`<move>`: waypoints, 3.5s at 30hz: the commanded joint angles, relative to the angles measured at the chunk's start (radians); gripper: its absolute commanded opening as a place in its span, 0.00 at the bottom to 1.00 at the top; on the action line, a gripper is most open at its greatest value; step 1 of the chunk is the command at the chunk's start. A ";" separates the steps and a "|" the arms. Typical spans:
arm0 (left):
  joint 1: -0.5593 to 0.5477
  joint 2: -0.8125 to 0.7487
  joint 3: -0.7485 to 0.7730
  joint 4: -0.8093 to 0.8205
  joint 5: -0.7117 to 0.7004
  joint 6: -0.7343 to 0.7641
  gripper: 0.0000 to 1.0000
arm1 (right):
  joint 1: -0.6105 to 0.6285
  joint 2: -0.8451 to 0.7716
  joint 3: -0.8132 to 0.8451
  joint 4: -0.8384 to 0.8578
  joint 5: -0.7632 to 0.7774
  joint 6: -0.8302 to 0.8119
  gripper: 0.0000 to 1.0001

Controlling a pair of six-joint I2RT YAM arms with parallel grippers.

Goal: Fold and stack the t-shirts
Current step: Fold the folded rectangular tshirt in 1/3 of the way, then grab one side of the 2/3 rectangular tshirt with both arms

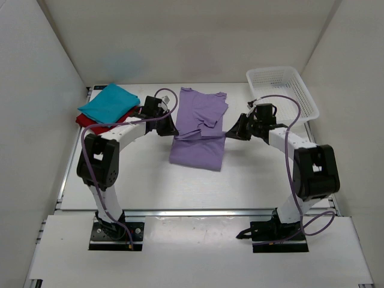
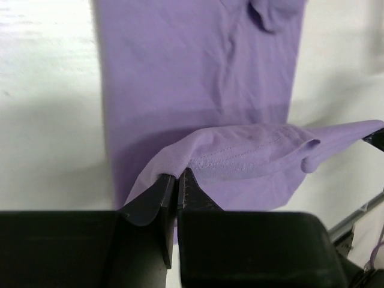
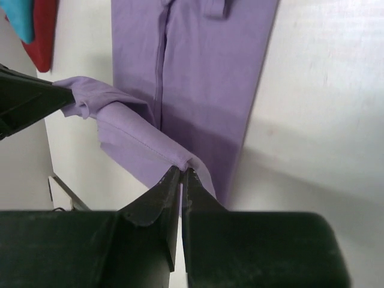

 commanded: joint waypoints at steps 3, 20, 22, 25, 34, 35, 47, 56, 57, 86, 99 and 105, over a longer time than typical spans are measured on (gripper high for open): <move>0.044 0.089 0.137 0.023 -0.020 0.000 0.02 | -0.024 0.184 0.191 0.040 -0.032 -0.038 0.00; 0.109 0.215 0.272 0.140 0.024 -0.108 0.73 | -0.043 0.413 0.550 -0.125 -0.014 -0.096 0.27; 0.115 0.116 0.223 0.190 0.009 -0.115 0.69 | -0.032 0.368 0.543 -0.136 0.026 -0.116 0.32; 0.095 -0.013 0.098 0.227 -0.008 -0.118 0.60 | -0.003 0.271 0.445 -0.090 0.091 -0.113 0.32; -0.037 -0.055 -0.286 0.422 -0.055 -0.149 0.55 | 0.250 0.361 0.405 -0.090 0.115 -0.188 0.00; -0.037 -0.029 -0.306 0.418 -0.052 -0.144 0.54 | 0.252 0.372 0.406 -0.083 0.118 -0.194 0.00; -0.114 -0.213 -0.666 0.559 -0.045 -0.201 0.53 | 0.215 0.708 0.738 -0.007 -0.136 -0.073 0.00; -0.054 -0.541 -0.800 0.482 -0.092 -0.183 0.59 | 0.201 0.581 0.604 0.075 -0.145 -0.050 0.00; -0.054 -0.557 -0.800 0.455 -0.112 -0.171 0.62 | 0.204 0.517 0.556 0.092 -0.150 -0.035 0.00; -0.157 -0.367 -0.869 0.536 -0.204 -0.209 0.46 | 0.091 0.040 -0.440 0.476 -0.064 0.089 0.31; -0.220 -0.489 -0.852 0.350 -0.290 -0.163 0.00 | 0.158 -0.116 -0.537 0.410 -0.015 0.074 0.00; -0.371 -0.722 -0.958 0.136 -0.282 -0.221 0.00 | 0.330 -0.442 -0.707 0.105 0.139 0.094 0.00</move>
